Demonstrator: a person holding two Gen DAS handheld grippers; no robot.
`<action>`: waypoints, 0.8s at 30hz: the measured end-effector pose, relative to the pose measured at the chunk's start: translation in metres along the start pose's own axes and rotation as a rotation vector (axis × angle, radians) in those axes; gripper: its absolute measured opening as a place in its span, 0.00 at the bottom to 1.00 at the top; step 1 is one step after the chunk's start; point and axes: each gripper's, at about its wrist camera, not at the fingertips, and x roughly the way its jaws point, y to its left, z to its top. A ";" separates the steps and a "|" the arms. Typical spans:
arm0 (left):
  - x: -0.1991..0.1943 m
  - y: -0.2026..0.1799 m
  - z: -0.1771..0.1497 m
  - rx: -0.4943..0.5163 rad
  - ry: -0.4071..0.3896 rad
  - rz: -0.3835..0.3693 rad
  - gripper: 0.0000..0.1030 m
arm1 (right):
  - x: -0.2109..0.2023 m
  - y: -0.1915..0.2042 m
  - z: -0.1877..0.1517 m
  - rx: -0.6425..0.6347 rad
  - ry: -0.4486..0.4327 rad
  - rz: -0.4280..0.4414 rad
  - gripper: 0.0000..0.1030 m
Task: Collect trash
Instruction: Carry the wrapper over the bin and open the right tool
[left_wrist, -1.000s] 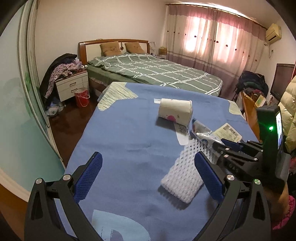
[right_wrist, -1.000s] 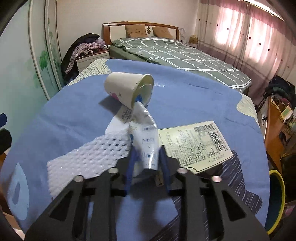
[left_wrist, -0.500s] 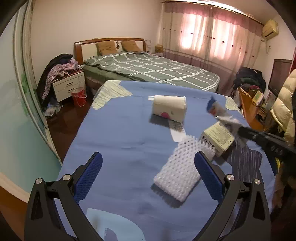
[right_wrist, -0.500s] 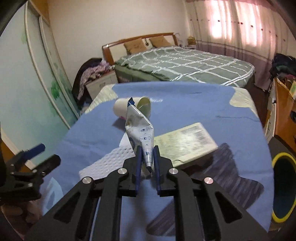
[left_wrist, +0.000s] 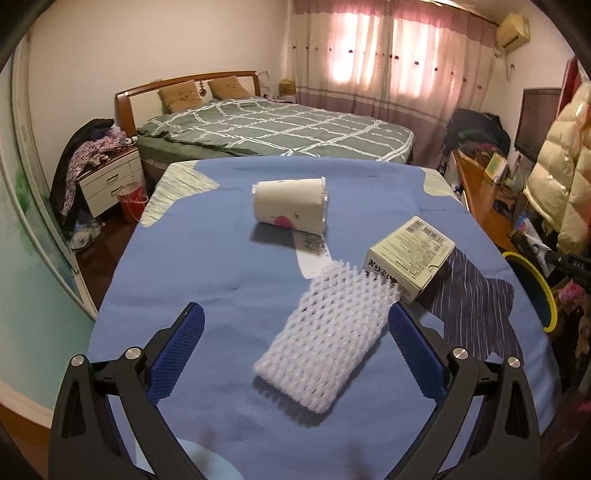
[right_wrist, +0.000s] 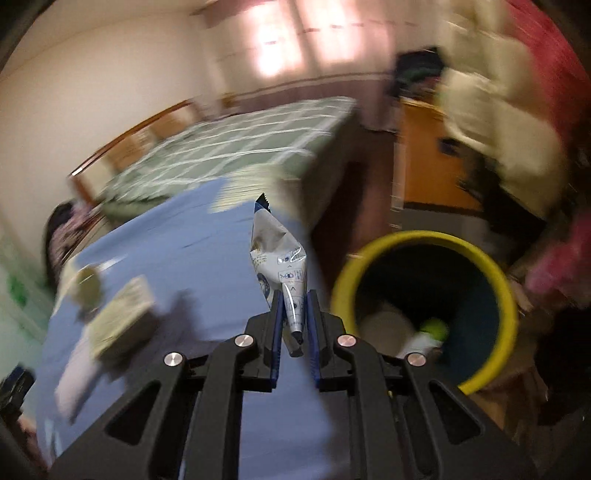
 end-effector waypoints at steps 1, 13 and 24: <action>0.003 -0.002 0.001 0.011 0.005 0.001 0.95 | 0.005 -0.009 0.002 0.023 0.003 -0.023 0.12; 0.031 -0.017 0.010 0.087 0.050 -0.016 0.95 | 0.035 -0.051 0.001 0.166 0.017 -0.152 0.24; 0.062 -0.021 0.004 0.148 0.124 -0.056 0.95 | 0.038 -0.032 -0.012 0.119 0.015 -0.149 0.26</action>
